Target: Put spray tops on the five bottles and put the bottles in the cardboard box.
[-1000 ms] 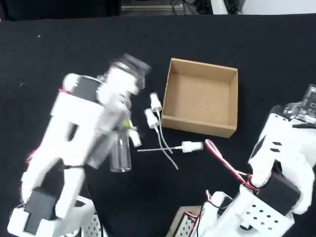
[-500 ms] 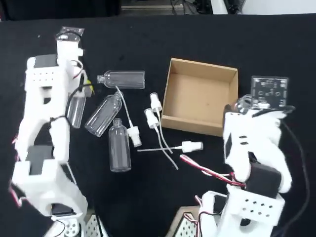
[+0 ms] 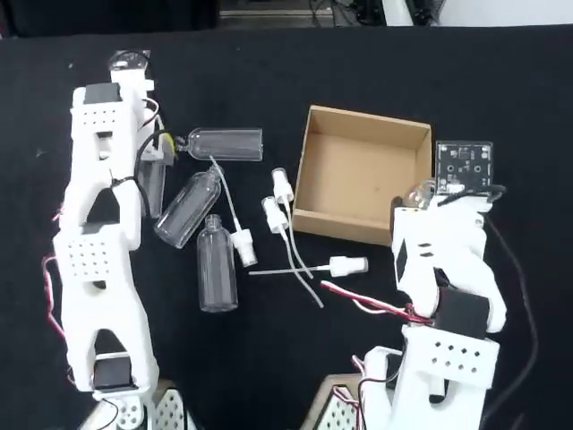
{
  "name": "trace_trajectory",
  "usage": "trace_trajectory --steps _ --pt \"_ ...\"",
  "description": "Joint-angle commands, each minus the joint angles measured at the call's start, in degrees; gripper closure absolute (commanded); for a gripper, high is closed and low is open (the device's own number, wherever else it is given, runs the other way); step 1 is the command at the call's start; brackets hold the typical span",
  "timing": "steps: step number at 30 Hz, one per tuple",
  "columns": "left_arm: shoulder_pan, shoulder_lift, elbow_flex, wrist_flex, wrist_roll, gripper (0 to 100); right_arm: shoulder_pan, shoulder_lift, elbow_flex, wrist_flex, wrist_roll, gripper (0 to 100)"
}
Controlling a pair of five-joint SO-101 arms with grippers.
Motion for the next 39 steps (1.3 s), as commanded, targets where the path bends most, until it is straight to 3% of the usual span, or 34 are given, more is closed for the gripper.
trace_trajectory --steps 1,5,8,15,19,23,30,39 --pt "-1.6 2.6 -16.2 8.0 1.0 71 -0.5 -1.5 -0.5 -1.7 -0.1 98.8" --pt "-2.0 4.4 -28.8 15.2 0.6 72 -0.5 -1.5 -0.4 -1.7 -1.1 98.8" --pt "-3.0 3.8 -32.8 15.9 0.6 72 -0.5 -1.5 -0.4 -1.7 -2.5 98.8" --pt "-8.0 -0.9 -26.7 15.9 0.6 72 -0.5 -1.5 -0.1 -1.6 -2.5 98.8" --pt "-12.1 -7.1 -18.5 15.9 0.6 72 -2.2 -1.5 0.9 -1.9 -2.5 98.8" --pt "-16.4 -17.1 -2.7 15.9 -0.2 72 -5.2 -1.5 0.9 -1.7 -2.5 98.8" --pt "-21.2 -36.2 24.9 15.6 -13.3 72 -5.8 -1.6 1.3 -1.6 -2.5 98.8" --pt "-21.3 -40.9 41.1 14.3 -16.3 72 -5.6 -1.6 2.2 -1.6 -2.5 98.8"
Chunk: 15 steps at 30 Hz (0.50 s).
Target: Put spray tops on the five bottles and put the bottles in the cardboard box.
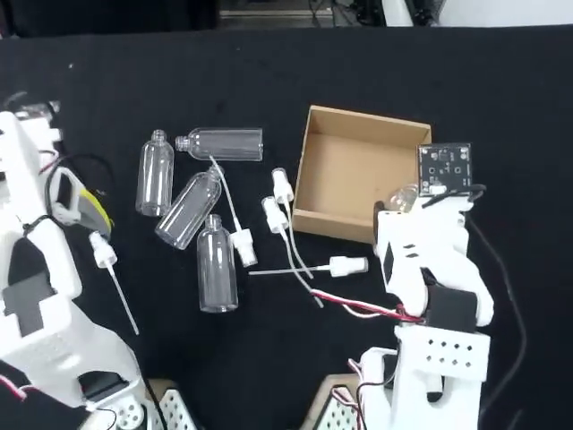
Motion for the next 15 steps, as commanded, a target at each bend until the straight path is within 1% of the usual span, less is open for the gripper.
trace_trajectory --steps 1,8,11,13,15 --pt "-0.2 -3.8 4.4 -2.3 -1.1 72 -0.7 -1.6 -0.5 -1.3 -0.6 98.8" --pt "-0.6 -4.0 16.6 -11.1 -1.1 72 -1.0 -1.6 -0.5 -0.4 -0.6 98.8" --pt "-0.6 -4.0 19.3 -16.9 -0.5 72 -1.0 -1.6 -0.5 -0.4 -0.6 98.8" --pt "-0.8 -3.5 20.1 -21.5 1.5 72 -1.0 -1.6 -0.4 -0.4 -0.6 98.8" --pt "-1.5 -3.4 20.8 -23.3 2.6 72 -1.0 -1.6 -0.4 -0.4 -0.6 98.8"
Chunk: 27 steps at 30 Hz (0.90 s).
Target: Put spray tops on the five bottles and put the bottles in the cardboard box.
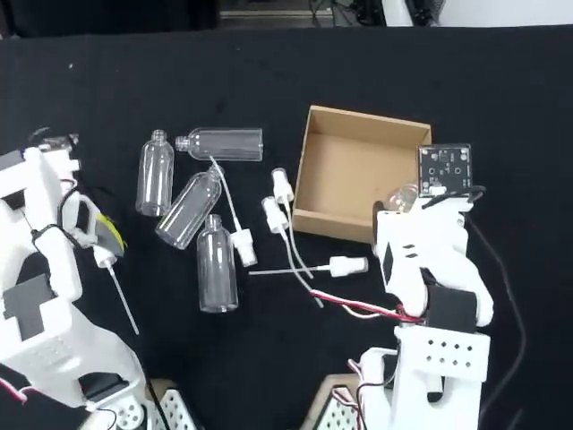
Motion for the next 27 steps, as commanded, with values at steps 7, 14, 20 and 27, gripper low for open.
trace_trajectory --steps 7,14,20,27 --pt "-1.7 -2.4 4.7 -6.5 1.2 72 -0.8 -1.6 0.2 -0.8 -0.3 98.8" --pt "-0.7 -2.3 8.7 -11.3 1.1 72 -0.8 -1.6 0.3 -0.8 -0.3 98.8" --pt "2.0 -1.1 9.2 -13.4 1.3 80 -0.8 -1.6 0.3 -0.7 -0.3 98.8" --pt "2.2 3.5 8.9 -14.3 5.6 78 -0.8 -1.6 0.4 -0.5 -0.3 98.8"
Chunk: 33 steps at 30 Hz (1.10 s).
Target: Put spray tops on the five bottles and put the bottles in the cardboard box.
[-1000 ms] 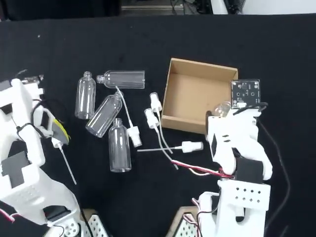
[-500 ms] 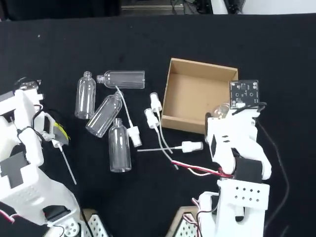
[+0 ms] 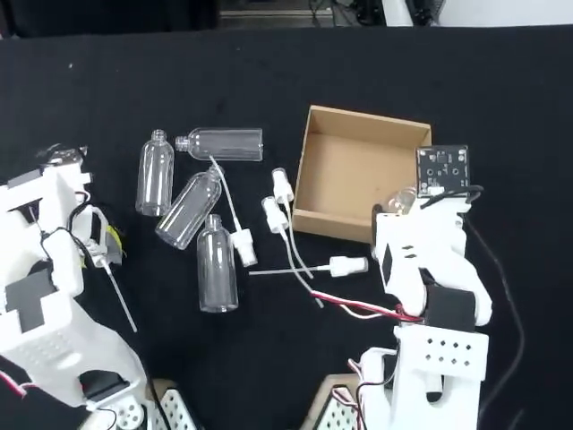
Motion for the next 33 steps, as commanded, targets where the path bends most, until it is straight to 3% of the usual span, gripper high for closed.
trace_trajectory --steps 1,9,21,26,33 --pt "1.0 1.0 -1.0 -0.3 4.3 77 -0.8 -1.6 -0.7 -0.5 -0.3 98.8" --pt "0.7 1.7 -12.7 10.5 7.4 72 -0.8 -1.6 -0.7 -0.6 -0.1 98.8" --pt "0.1 11.8 -14.6 7.9 9.8 72 -0.8 -1.6 -0.6 -0.5 -0.2 98.8" --pt "0.4 11.8 -15.2 9.2 9.8 92 -0.8 -1.6 -0.6 -0.5 -0.2 98.8" --pt "-1.5 10.3 -22.2 18.5 9.8 94 -4.4 -1.6 -1.3 -0.4 -0.3 98.8"
